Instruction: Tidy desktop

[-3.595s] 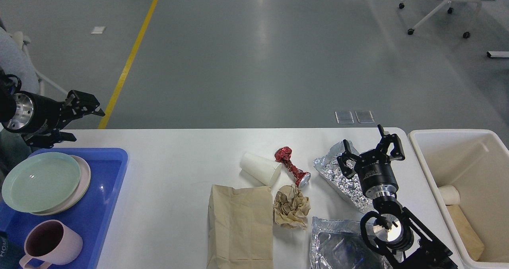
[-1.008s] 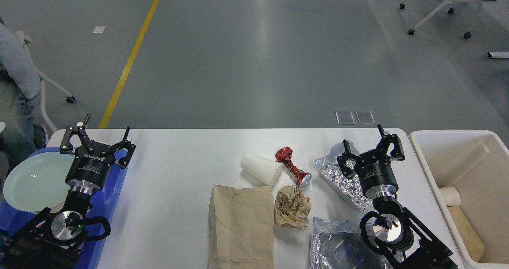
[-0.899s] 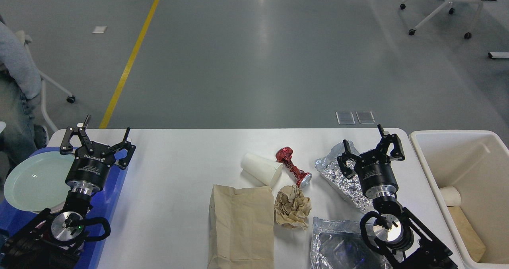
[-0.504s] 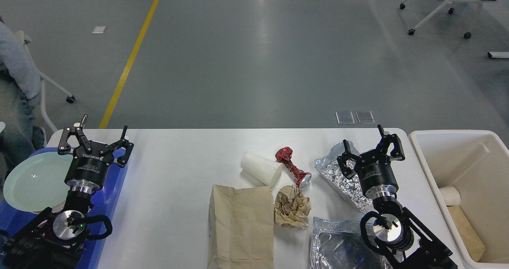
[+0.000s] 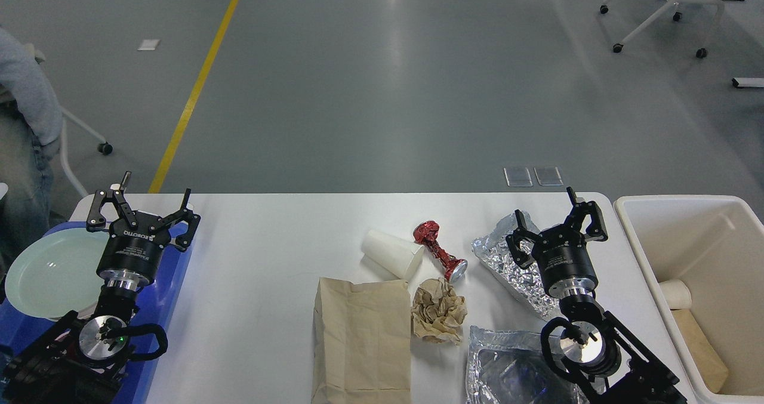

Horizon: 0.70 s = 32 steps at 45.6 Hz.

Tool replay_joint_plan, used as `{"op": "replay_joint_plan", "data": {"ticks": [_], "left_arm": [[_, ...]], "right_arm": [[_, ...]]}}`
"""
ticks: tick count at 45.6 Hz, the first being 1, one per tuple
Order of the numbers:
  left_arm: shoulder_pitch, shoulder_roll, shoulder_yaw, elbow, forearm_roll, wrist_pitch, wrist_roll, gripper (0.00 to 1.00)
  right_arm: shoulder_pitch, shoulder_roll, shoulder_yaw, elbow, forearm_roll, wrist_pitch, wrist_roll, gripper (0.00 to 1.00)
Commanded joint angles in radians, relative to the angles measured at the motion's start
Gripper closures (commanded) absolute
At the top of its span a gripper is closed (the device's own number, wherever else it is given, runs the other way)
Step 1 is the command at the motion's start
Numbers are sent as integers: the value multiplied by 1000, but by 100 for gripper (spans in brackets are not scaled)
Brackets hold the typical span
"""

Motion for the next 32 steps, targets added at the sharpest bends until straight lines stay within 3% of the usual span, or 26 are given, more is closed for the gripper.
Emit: {"op": "replay_joint_plan", "data": {"ticks": [1,12,22,32], "left_arm": [[1,0,1,0,3,1,-1,4],[2,-3,6,-2,30,13,-27,4],[-9,35,1,-2,293,59,-125,4],[-7,30,0,-3,293,62,-130,4]], "right_arm": [[0,0,0,0,0,0,0,0],[0,0,0,0,0,0,0,0],[0,0,0,0,0,0,0,0],[0,0,0,0,0,0,0,0]]}}
